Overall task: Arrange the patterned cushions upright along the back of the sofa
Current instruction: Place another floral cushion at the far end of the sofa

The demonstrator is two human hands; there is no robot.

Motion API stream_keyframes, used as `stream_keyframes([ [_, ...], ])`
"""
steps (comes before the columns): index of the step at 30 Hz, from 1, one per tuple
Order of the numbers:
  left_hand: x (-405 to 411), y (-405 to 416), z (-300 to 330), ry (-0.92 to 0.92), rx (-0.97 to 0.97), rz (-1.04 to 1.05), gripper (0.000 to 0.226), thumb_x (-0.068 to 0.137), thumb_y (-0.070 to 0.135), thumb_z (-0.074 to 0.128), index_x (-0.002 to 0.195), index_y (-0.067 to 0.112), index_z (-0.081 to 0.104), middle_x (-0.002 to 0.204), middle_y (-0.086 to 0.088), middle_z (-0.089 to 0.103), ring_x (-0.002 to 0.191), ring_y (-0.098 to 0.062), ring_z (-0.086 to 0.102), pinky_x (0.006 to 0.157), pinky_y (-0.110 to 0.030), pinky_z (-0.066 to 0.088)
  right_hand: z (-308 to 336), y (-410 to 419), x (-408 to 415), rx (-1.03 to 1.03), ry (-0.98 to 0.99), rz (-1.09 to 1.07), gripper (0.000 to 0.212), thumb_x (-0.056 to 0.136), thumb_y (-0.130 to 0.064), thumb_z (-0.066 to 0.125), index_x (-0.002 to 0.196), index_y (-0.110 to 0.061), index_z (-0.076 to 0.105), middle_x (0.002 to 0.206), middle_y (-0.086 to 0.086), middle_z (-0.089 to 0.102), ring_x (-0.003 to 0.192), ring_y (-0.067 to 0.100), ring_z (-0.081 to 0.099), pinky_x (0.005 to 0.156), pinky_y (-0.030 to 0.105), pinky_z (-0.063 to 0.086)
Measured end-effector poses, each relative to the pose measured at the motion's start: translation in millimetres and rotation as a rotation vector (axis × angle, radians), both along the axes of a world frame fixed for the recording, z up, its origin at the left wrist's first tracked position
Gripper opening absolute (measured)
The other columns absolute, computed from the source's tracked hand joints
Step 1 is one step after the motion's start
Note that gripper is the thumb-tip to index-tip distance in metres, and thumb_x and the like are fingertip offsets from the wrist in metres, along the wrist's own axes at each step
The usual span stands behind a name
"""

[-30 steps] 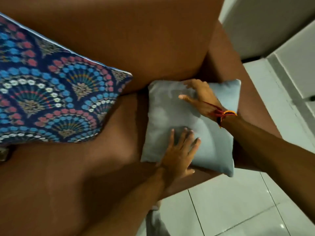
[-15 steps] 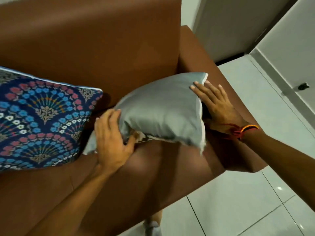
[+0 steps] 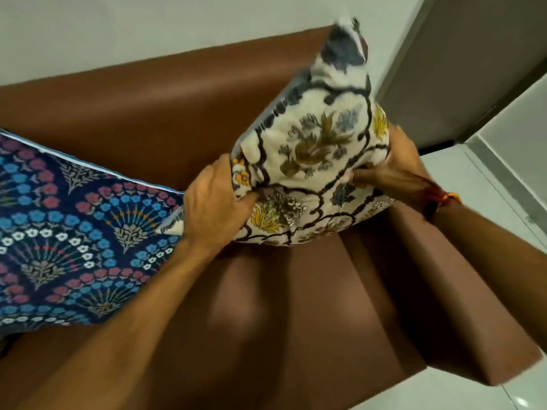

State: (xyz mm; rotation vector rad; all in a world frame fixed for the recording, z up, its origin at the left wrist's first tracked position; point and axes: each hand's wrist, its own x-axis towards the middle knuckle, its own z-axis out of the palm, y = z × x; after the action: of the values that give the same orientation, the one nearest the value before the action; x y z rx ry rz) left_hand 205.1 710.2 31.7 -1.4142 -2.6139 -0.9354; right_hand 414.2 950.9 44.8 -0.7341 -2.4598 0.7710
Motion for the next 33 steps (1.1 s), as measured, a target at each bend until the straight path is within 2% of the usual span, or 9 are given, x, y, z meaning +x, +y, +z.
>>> stream_keyframes([
  [3,-14.1,25.1,-4.6,-0.045,-0.035,0.016,0.071,0.080,0.070,0.072,0.114,0.009,0.056,0.103,-0.010,0.070,0.093,-0.033,0.068,0.071,-0.037,0.049,-8.0,16.9,-6.2,-0.010,-0.098,-0.100,0.106,0.048,-0.095,0.073,0.138,-0.044,0.053,0.122,-0.047,0.055,0.108,-0.014,0.043,0.104,0.033,0.040],
  [6,-16.9,45.9,-20.6,-0.021,-0.150,0.001,0.075,0.083,0.072,0.067,0.117,0.006,0.054,0.112,-0.012,0.066,0.104,-0.036,0.065,0.078,-0.043,0.050,-23.9,36.6,-15.0,-0.032,-0.280,-0.103,0.112,0.054,-0.088,0.077,0.142,-0.023,0.056,0.138,0.000,0.063,0.125,0.024,0.053,0.111,0.046,0.042],
  [8,-19.8,53.4,-33.4,0.026,-0.211,0.013,0.081,0.087,0.075,0.057,0.124,0.003,0.052,0.120,-0.017,0.063,0.112,-0.039,0.063,0.084,-0.050,0.053,-31.7,43.7,-19.5,-0.054,-0.339,-0.097,0.111,0.059,-0.084,0.079,0.144,-0.016,0.055,0.138,0.009,0.061,0.126,0.034,0.056,0.113,0.051,0.043],
  [12,-21.2,53.5,-48.4,0.130,-0.198,0.066,0.097,0.089,0.083,0.038,0.139,0.001,0.048,0.129,-0.019,0.061,0.116,-0.038,0.059,0.089,-0.054,0.051,-47.1,46.8,-23.8,0.015,-0.288,-0.106,0.113,0.068,-0.076,0.084,0.153,-0.012,0.046,0.143,0.009,0.061,0.130,0.036,0.058,0.111,0.055,0.047],
  [16,-22.3,48.4,-52.0,0.119,-0.210,0.083,0.099,0.089,0.085,0.042,0.146,0.004,0.044,0.136,-0.015,0.058,0.123,-0.035,0.057,0.096,-0.053,0.047,-57.3,18.7,-27.6,0.105,-0.146,-0.209,0.122,0.073,-0.035,0.092,0.166,-0.003,0.021,0.164,0.021,0.038,0.150,0.045,0.037,0.125,0.059,0.032],
  [21,-36.2,14.1,-37.4,0.138,-0.156,0.087,0.088,0.094,0.080,0.045,0.149,0.011,0.046,0.140,-0.008,0.055,0.126,-0.029,0.053,0.105,-0.050,0.042,-47.5,-35.4,-36.6,0.394,0.194,-0.152,0.100,0.071,-0.013,0.067,0.160,0.009,0.029,0.166,0.034,0.025,0.158,0.043,0.025,0.129,0.057,0.024],
  [25,-74.1,-46.9,-17.8,0.251,-0.025,0.220,0.070,0.102,0.066,0.047,0.145,0.010,0.052,0.142,-0.011,0.053,0.133,-0.030,0.050,0.113,-0.049,0.039,-37.7,-110.1,-77.4,0.506,0.223,-0.132,0.081,0.078,-0.008,0.066,0.155,0.002,0.042,0.162,0.035,0.034,0.152,0.046,0.032,0.126,0.062,0.026],
  [30,-150.0,-134.8,15.7,0.302,-0.031,0.623,0.092,0.091,0.075,0.054,0.156,0.012,0.038,0.160,-0.018,0.037,0.150,-0.039,0.035,0.125,-0.060,0.023,-51.0,-218.4,-143.8,0.237,0.044,0.159,0.061,0.078,-0.007,0.068,0.139,-0.005,0.064,0.140,0.021,0.059,0.127,0.040,0.057,0.105,0.052,0.050],
  [33,-189.8,-178.6,33.1,-0.102,-0.062,0.652,0.119,0.075,0.078,0.073,0.163,0.013,0.026,0.159,-0.017,0.044,0.149,-0.037,0.039,0.125,-0.057,0.024,-64.3,-260.6,-165.7,0.001,-0.091,0.264,0.051,0.088,-0.010,0.063,0.139,-0.008,0.063,0.134,0.013,0.058,0.124,0.033,0.057,0.101,0.050,0.053],
])
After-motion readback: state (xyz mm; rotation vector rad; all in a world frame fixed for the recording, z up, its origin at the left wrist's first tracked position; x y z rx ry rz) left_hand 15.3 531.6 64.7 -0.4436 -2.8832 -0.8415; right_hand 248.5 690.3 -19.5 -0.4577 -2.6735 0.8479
